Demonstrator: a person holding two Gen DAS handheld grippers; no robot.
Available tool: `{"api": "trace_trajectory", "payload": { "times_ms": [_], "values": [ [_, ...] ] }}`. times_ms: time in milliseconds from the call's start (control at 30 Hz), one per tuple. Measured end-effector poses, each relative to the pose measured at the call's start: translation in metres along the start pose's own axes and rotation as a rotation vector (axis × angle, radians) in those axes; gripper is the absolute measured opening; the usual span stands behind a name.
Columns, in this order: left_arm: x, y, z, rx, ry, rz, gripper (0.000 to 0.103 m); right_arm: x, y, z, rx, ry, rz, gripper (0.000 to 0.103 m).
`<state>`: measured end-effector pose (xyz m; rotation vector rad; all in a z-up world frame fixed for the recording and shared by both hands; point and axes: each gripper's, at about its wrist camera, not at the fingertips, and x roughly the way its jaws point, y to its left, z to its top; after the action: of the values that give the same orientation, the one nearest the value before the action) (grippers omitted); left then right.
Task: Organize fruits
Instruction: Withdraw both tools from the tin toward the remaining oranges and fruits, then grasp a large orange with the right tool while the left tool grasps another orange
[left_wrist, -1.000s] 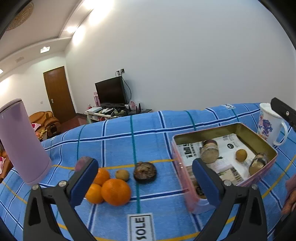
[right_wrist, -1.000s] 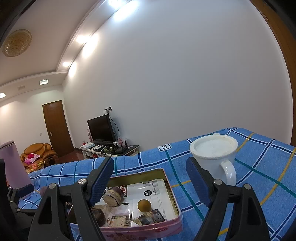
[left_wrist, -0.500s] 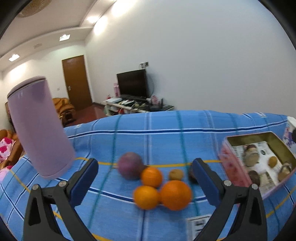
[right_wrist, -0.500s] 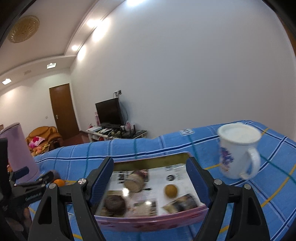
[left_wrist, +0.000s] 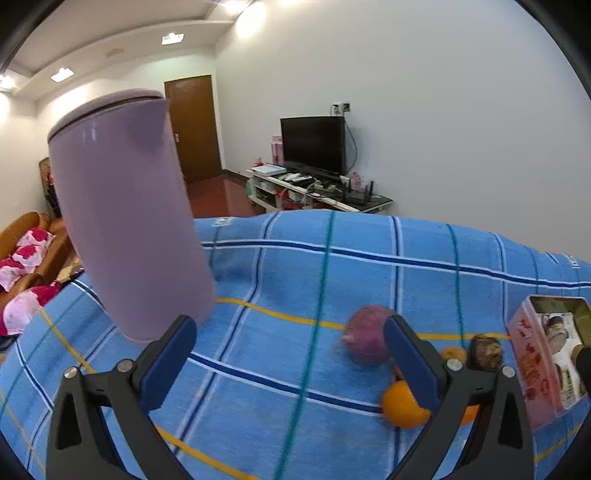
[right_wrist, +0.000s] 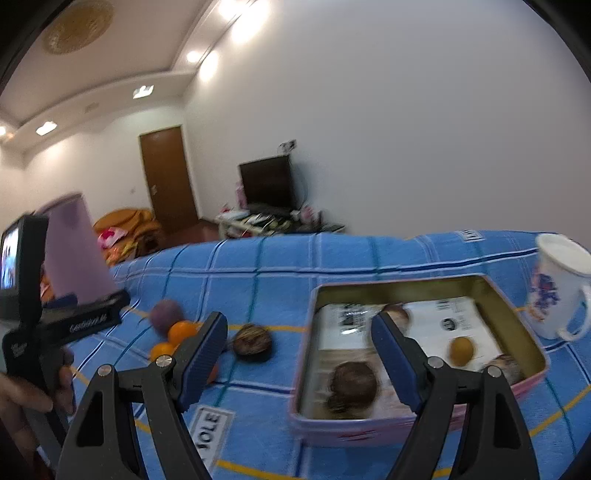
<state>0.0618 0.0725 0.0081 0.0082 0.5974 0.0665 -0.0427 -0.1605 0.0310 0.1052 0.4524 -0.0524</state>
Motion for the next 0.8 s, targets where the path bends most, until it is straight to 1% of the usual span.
{"api": "trace_trajectory", "payload": {
  "times_ms": [133,233,333,467,567,633,667,700,800],
  "values": [
    [0.005,0.009,0.003,-0.022,0.016,-0.003,0.103,0.011,0.023,-0.002,-0.031,0.048,0.056,0.081],
    [0.007,0.014,0.004,-0.022,0.022,0.005,0.103,0.024,0.038,-0.005,-0.055,0.105,0.1,0.081],
    [0.009,0.017,0.004,-0.009,0.029,0.027,0.103,0.041,0.055,-0.007,-0.068,0.188,0.148,0.07],
    [0.01,0.024,0.004,-0.019,0.037,0.043,0.103,0.065,0.07,-0.011,-0.074,0.29,0.18,0.053],
    [0.01,0.029,0.004,-0.042,0.045,0.038,0.103,0.081,0.079,-0.014,-0.087,0.34,0.186,0.053],
    [0.008,0.032,0.005,-0.051,0.042,0.037,0.103,0.086,0.081,-0.014,-0.083,0.358,0.194,0.053],
    [0.008,0.032,0.006,-0.052,0.039,0.033,0.103,0.093,0.083,-0.015,-0.083,0.389,0.193,0.052],
    [0.007,0.032,0.006,-0.053,0.036,0.029,0.103,0.096,0.084,-0.016,-0.078,0.399,0.197,0.052],
    [0.005,0.031,0.007,-0.044,0.031,0.028,0.103,0.106,0.078,-0.016,-0.001,0.42,0.228,0.052]
  ]
}}
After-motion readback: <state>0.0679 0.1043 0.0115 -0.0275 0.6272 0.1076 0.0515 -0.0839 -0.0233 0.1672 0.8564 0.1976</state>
